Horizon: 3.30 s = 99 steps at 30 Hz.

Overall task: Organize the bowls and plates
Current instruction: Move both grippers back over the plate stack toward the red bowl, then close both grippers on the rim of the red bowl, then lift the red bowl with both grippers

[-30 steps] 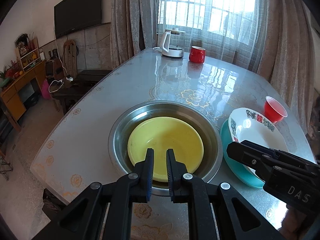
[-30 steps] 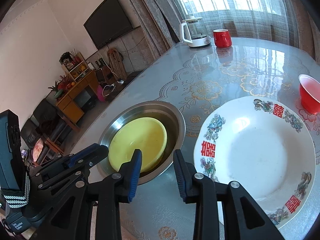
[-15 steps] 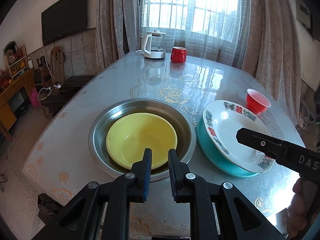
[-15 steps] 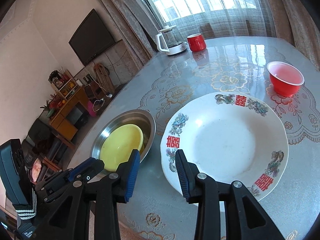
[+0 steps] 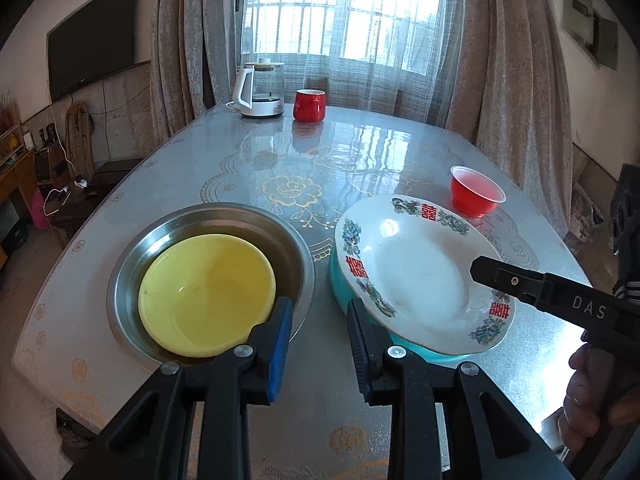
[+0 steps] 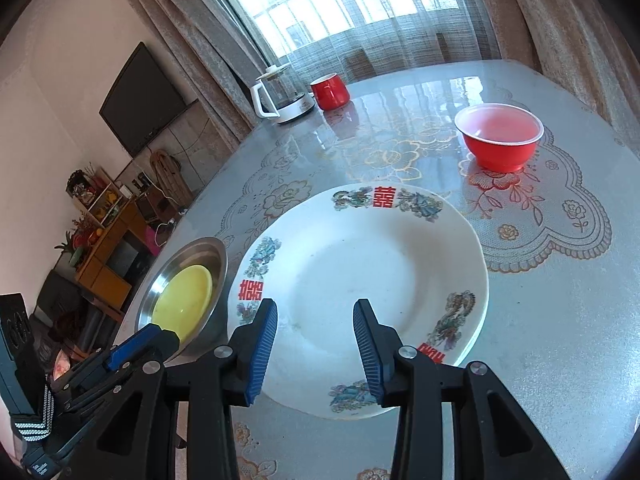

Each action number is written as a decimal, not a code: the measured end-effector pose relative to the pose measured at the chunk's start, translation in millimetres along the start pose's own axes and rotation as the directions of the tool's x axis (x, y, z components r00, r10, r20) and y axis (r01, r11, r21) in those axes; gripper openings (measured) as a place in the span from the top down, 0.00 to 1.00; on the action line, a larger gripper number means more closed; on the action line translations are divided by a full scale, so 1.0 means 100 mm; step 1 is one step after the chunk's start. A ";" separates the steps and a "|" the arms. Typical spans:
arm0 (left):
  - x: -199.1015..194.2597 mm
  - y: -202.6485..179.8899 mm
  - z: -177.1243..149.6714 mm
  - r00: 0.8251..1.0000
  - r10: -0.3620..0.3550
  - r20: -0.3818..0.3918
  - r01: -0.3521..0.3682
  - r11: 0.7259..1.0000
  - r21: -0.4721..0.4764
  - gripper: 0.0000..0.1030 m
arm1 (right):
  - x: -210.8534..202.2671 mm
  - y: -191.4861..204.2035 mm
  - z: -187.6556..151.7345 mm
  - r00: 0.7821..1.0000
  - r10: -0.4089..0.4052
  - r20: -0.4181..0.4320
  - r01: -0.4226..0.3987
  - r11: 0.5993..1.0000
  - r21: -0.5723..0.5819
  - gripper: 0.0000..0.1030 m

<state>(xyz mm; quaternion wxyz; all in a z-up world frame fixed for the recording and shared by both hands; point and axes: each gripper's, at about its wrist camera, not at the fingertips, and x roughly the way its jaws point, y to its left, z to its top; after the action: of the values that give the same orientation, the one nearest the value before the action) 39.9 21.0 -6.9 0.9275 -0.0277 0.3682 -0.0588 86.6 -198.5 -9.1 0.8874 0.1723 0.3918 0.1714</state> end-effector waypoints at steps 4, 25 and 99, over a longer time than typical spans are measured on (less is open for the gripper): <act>0.04 -0.18 0.12 1.000 -0.025 -0.005 0.025 0.999 0.029 0.70 | -0.12 -0.22 0.01 0.999 -0.015 0.037 0.014 0.999 0.038 0.61; 0.48 -1.09 0.54 0.983 -0.144 -0.111 0.159 0.976 0.150 0.70 | -0.52 -1.36 0.04 0.984 -0.150 0.097 0.120 0.956 0.267 0.61; 2.23 -1.77 1.65 0.910 -0.317 -0.265 0.328 0.945 -0.006 0.84 | 0.52 -1.89 1.36 0.985 -0.167 0.042 0.144 0.933 0.331 0.87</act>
<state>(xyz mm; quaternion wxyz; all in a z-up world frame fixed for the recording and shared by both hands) 298.4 -182.3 -21.2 0.8484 -0.0619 0.4769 -0.2214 254.4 -365.1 -39.2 0.8705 0.2910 0.3960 0.0273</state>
